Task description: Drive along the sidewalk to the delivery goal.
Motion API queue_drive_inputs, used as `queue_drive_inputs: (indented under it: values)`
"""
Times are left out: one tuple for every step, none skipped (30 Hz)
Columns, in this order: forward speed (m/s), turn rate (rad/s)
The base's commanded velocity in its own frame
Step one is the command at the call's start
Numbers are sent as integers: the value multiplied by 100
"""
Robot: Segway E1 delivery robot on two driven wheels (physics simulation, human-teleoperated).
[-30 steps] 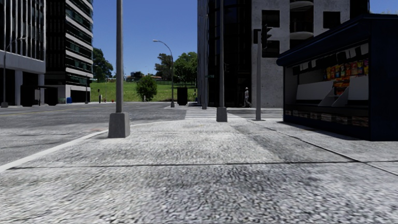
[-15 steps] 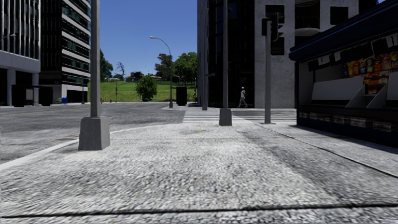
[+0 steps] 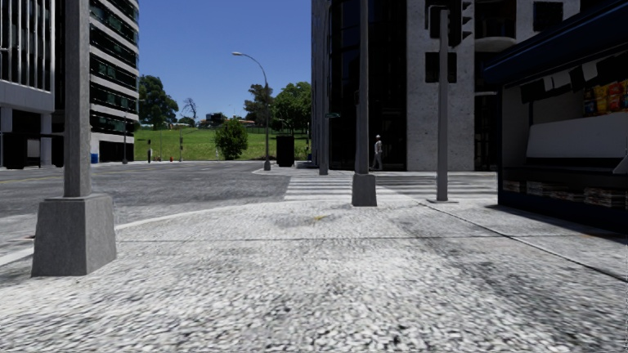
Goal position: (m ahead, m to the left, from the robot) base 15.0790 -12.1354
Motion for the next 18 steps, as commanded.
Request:
queue_drive_inputs:
  values:
    - [200, 0]
    - [200, 0]
    - [200, 0]
    - [200, 0]
    - [200, 0]
    - [200, 0]
    - [200, 0]
    - [200, 0]
    - [200, 0]
    - [200, 0]
    - [200, 0]
    - [200, 0]
    - [200, 0]
    - [200, 0]
    - [200, 0]
    - [200, 0]
    - [200, 0]
    - [200, 0]
